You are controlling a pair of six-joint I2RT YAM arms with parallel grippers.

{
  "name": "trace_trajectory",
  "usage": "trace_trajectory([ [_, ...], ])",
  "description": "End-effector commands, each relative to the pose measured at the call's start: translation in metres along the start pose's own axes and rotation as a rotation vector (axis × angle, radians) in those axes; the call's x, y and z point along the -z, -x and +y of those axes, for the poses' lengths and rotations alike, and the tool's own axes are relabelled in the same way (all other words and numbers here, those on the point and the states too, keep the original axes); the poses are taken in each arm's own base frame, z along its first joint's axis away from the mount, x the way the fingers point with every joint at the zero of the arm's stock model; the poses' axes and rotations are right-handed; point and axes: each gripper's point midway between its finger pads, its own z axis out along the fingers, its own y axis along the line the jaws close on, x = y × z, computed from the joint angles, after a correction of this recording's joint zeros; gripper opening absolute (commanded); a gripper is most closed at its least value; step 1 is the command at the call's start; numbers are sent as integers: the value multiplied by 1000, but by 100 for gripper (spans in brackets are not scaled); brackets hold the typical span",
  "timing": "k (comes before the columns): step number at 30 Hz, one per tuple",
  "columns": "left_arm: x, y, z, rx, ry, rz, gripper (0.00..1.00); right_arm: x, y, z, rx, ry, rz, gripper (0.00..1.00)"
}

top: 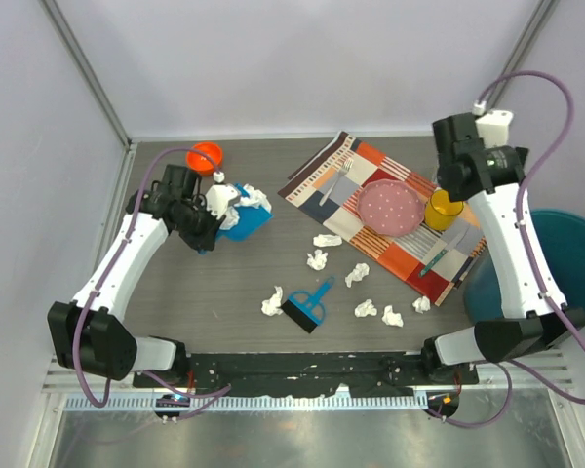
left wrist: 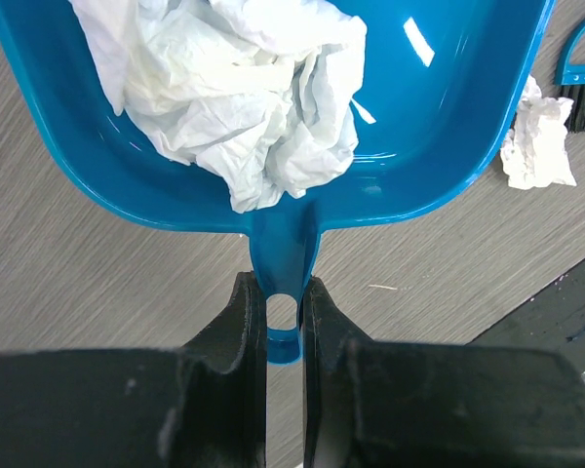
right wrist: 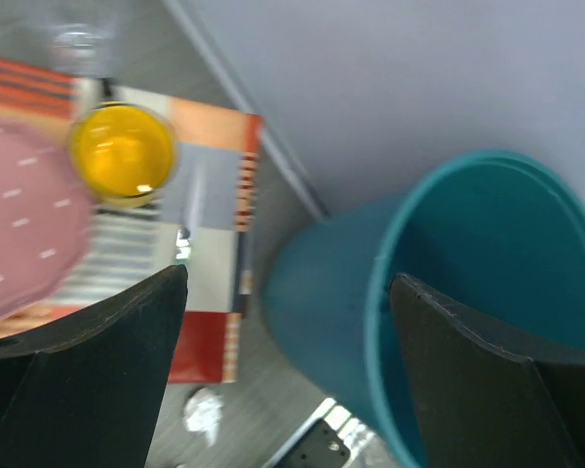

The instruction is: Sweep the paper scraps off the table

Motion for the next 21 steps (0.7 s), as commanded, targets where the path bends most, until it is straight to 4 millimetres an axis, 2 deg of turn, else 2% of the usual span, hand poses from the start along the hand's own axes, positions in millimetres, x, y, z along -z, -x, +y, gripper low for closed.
trace_trajectory([
  [1, 15, 15, -4, -32, -14, -57, 0, -6, -27, -73, 81, -193, 144, 90],
  [4, 22, 16, -4, -28, -8, -51, 0, -16, -39, -71, 63, -175, 187, 90],
  [5, 23, 17, -4, -29, -6, -54, 0, -21, -44, -79, 47, -198, 207, 91],
  [8, 28, 16, -6, -28, -7, -50, 0, -30, -56, -84, 16, -194, 250, 89],
  [10, 28, 13, -7, -24, -9, -45, 0, -34, -60, -75, -20, -124, 262, 87],
  [14, 31, 10, -8, -22, -4, -37, 0, -49, -93, -71, -5, -122, 345, 86],
  [17, 36, 12, -8, -21, -2, -39, 0, -53, -99, -69, -16, -115, 355, 86],
  [20, 38, 13, -8, -24, 3, -43, 0, -56, -99, -62, -21, -75, 355, 70],
  [21, 38, 14, -8, -24, 4, -46, 0, -57, -101, -60, -18, -70, 361, 55],
])
